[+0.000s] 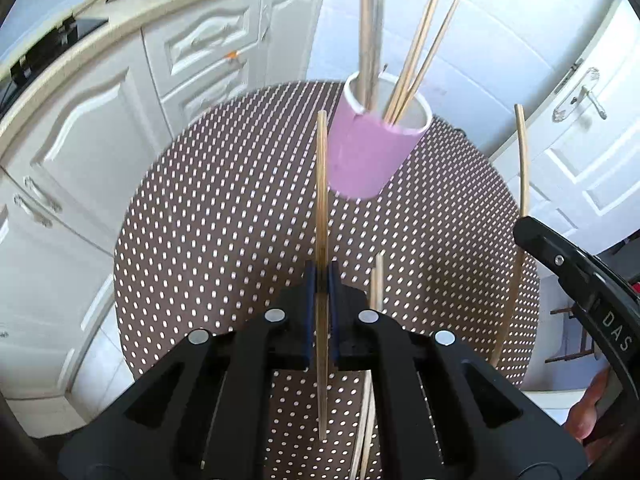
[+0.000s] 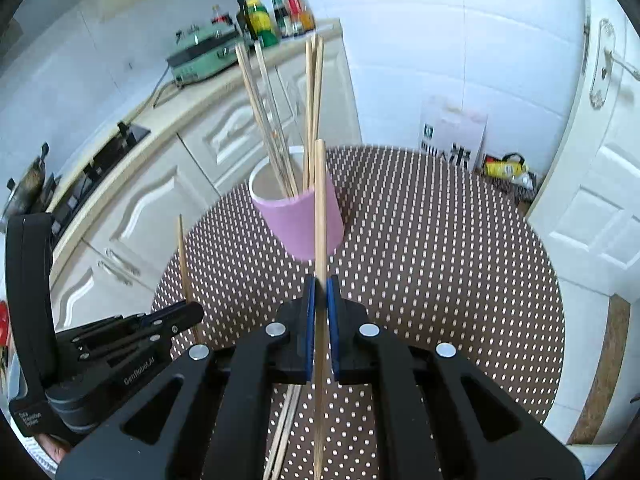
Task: Organize utensils
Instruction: 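Lift both held chopsticks upright and carry them over the pink cup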
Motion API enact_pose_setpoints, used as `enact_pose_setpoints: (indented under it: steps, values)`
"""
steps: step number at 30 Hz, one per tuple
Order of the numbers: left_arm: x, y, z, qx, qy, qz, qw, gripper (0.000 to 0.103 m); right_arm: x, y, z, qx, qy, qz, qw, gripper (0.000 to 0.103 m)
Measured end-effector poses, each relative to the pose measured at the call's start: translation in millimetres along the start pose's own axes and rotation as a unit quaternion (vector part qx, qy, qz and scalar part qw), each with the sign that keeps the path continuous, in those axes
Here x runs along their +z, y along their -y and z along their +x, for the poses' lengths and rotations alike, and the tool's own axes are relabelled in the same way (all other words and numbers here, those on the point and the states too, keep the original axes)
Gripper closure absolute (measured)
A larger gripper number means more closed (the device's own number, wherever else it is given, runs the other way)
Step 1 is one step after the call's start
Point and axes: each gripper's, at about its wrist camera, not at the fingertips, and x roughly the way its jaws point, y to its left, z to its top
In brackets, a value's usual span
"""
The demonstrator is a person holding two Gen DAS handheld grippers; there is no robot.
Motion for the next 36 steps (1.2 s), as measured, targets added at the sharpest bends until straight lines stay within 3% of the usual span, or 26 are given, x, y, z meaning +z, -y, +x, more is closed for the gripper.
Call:
enact_pose_setpoints:
  steps: [5, 15, 29, 36]
  values:
    - [16, 13, -25, 0.017, 0.058, 0.016, 0.998, 0.097, 14, 2, -13, -0.002, 0.034, 0.004, 0.999, 0.098]
    - [44, 31, -63, 0.016, 0.125, 0.025, 0.9917, 0.097, 48, 6, -35, 0.006, 0.1, 0.013, 0.995, 0.098]
    - [85, 52, -97, -0.008, 0.159, 0.07, 0.9848, 0.097, 94, 7, -51, 0.007, 0.167, 0.009, 0.986, 0.098]
    - [114, 49, -100, -0.02, 0.161, 0.056, 0.9852, 0.097, 120, 11, -45, 0.011, 0.19, 0.022, 0.982, 0.098]
